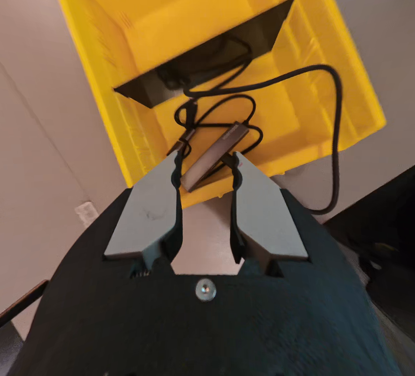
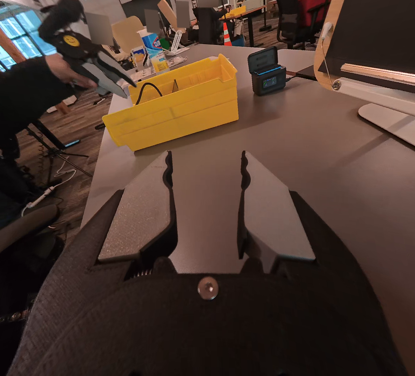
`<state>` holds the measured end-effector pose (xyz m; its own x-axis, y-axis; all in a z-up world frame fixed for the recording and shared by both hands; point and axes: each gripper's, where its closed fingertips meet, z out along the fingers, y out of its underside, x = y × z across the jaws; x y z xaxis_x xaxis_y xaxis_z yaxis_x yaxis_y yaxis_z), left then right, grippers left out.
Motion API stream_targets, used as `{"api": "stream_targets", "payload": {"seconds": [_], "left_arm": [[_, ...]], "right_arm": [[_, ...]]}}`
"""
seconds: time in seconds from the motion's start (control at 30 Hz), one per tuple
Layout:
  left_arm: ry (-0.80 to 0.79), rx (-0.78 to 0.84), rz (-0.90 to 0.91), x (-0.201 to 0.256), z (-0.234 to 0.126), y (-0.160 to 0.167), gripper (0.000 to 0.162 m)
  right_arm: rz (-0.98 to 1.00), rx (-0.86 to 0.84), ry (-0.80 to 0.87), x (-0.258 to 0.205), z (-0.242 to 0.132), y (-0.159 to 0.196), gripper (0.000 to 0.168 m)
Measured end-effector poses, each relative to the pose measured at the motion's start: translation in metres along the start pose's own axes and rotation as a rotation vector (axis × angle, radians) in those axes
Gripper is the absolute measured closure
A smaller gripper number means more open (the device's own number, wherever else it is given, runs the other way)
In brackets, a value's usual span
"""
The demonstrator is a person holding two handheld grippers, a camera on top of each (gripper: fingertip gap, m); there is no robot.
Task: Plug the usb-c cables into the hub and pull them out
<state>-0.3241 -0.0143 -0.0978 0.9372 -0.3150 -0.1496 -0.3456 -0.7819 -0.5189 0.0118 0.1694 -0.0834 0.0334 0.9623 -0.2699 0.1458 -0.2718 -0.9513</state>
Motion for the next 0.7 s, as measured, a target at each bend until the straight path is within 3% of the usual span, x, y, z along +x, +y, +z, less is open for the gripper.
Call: {"api": "stream_targets", "payload": {"seconds": [0.13, 0.53, 0.7], "left_arm": [[0.182, -0.198, -0.001, 0.009, 0.026, 0.012, 0.116], [0.173, -0.645, 0.254, -0.009, 0.050, 0.059, 0.129], [0.177, -0.677, 0.271, -0.007, 0.059, 0.065, 0.135]], "right_arm": [[0.012, 0.004, -0.010, 0.001, -0.002, 0.003, 0.111], [-0.050, -0.077, -0.035, -0.011, 0.008, 0.016, 0.113], [-0.046, -0.060, -0.045, -0.014, 0.007, 0.012, 0.115]]}}
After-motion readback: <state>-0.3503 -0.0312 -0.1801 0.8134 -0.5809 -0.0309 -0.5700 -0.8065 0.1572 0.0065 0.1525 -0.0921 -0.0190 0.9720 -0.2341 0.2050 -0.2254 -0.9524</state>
